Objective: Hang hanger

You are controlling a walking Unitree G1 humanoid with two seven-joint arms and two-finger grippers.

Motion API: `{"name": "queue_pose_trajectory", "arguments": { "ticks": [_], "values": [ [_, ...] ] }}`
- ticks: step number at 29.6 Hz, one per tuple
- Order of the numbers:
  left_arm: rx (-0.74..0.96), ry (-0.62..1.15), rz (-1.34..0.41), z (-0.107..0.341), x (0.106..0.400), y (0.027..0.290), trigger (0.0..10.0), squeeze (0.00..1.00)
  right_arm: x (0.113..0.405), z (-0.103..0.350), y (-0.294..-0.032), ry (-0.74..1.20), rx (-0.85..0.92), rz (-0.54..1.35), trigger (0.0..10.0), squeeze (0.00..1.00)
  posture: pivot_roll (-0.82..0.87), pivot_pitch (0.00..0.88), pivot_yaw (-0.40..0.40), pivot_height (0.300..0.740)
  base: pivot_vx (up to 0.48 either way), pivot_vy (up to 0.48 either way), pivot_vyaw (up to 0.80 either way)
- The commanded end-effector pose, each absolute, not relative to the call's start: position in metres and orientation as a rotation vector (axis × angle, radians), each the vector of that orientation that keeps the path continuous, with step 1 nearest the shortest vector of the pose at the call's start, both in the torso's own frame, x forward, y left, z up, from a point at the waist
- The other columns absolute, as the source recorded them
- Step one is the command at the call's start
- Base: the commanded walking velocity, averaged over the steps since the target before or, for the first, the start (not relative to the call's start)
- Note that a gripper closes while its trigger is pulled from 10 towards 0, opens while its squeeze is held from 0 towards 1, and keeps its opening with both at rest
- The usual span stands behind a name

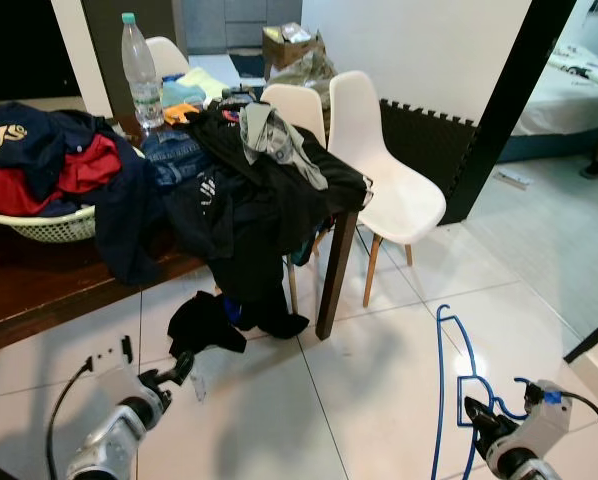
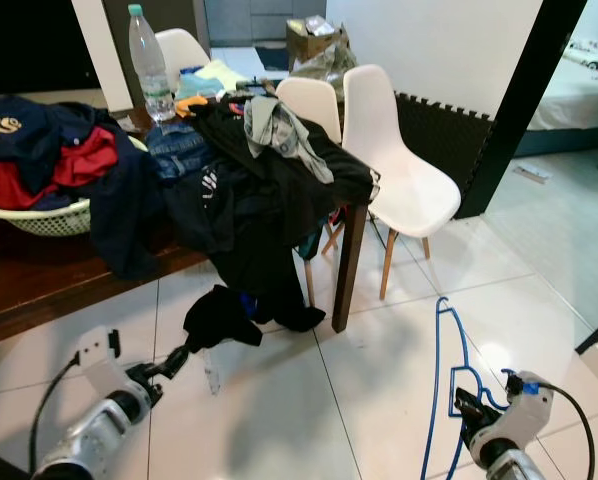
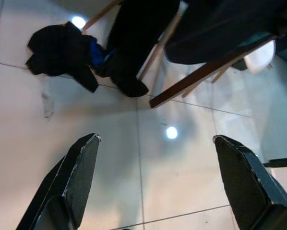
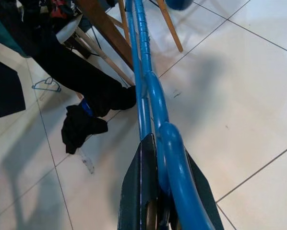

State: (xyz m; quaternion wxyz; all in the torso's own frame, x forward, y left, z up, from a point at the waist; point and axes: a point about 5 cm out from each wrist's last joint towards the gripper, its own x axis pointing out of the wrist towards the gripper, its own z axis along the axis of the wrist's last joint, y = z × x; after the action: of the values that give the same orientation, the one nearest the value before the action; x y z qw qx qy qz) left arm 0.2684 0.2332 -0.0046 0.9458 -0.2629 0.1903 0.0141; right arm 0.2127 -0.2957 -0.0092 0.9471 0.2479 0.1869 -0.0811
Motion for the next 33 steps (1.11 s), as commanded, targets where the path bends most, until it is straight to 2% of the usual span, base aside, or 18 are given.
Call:
{"name": "queue_pose_trajectory", "arguments": {
  "ticks": [1,10,18,26,33],
  "values": [
    [-0.534,0.417,0.047,-0.01,0.263,0.239,10.0,0.0,0.21,-0.01,-0.297,0.367,0.515,-0.178,10.0,0.0,0.09,0.031,-0.012,0.74,0.0,0.0,0.0],
    [-0.527,0.482,0.079,-0.021,0.253,0.241,10.0,0.0,0.209,-0.016,-0.29,0.373,0.526,-0.168,10.0,0.0,0.11,0.026,-0.001,0.74,0.0,0.0,0.0],
    [-0.527,0.475,0.072,-0.025,0.241,0.25,10.0,0.0,0.205,-0.016,-0.29,0.371,0.53,-0.168,10.0,0.0,0.1,0.057,0.001,0.74,0.0,0.0,0.0],
    [-0.515,0.412,-0.017,-0.017,0.252,0.236,10.0,0.0,0.199,-0.017,-0.294,0.363,0.527,-0.181,10.0,0.0,0.08,0.059,0.003,0.74,0.0,0.0,0.0],
    [-0.497,0.339,-0.09,-0.004,0.261,0.224,10.0,0.0,0.193,-0.016,-0.295,0.352,0.531,-0.177,10.0,0.0,0.07,0.111,0.008,0.74,0.0,0.0,0.0]
  ]
}}
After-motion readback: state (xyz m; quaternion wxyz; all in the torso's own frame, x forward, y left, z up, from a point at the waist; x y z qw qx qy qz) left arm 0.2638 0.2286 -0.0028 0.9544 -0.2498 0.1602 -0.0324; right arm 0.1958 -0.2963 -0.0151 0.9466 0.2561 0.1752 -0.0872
